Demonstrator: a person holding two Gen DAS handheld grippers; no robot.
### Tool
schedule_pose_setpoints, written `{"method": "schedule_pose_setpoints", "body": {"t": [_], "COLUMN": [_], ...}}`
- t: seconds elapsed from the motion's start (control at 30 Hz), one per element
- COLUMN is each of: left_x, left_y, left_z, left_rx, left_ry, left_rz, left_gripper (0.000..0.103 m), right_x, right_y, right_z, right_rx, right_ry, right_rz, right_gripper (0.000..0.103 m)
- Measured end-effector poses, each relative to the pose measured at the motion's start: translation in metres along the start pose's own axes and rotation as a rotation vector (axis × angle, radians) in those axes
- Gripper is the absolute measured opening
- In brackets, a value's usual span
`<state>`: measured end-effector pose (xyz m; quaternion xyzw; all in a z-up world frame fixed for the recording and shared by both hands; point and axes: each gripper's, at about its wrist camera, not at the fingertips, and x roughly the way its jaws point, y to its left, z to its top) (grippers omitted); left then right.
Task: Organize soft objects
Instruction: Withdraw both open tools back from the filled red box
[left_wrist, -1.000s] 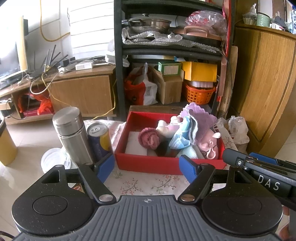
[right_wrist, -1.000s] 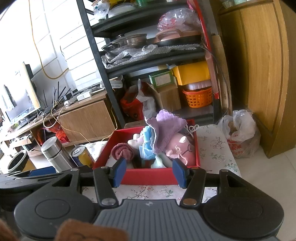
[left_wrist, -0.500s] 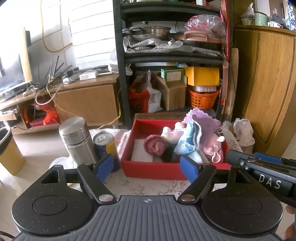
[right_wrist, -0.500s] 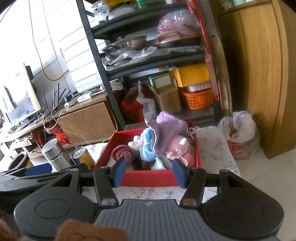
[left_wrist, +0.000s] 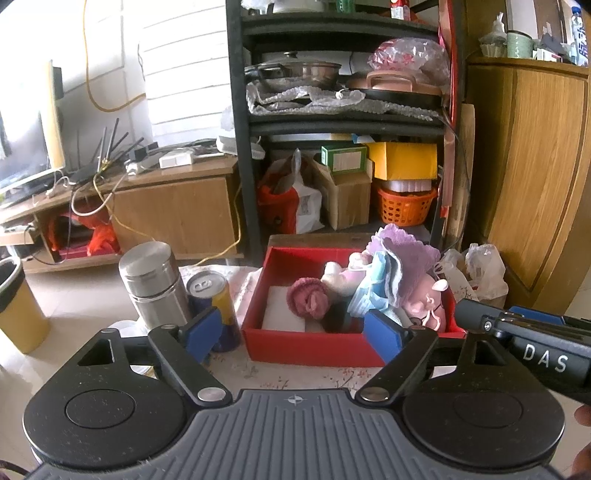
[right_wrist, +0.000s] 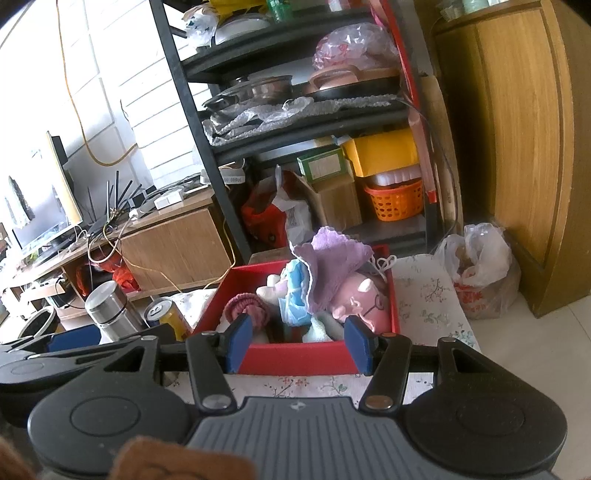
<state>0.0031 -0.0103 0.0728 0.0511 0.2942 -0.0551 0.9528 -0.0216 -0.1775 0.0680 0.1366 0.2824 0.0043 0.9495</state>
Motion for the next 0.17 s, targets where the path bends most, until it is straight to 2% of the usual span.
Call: {"method": "schedule_pose_setpoints", "body": {"t": [0.07,0.17], "left_x": [0.0002,0.0007], "left_y": [0.0003,0.0003], "left_z": [-0.0001,0.0001], "left_rx": [0.003,0.017], "left_ry": [-0.010,-0.024], "left_rz": [0.002,0.031], "left_gripper": [0.087,0.098], "right_x": [-0.0008,-0.0024], "right_y": [-0.0017,-0.0036], "right_z": [0.0006,0.0020], "right_rx": [0.005,0.012], "right_ry": [-0.007,-0.019], "right_rz": [0.001,-0.005], "right_gripper": [0.026,0.027]}}
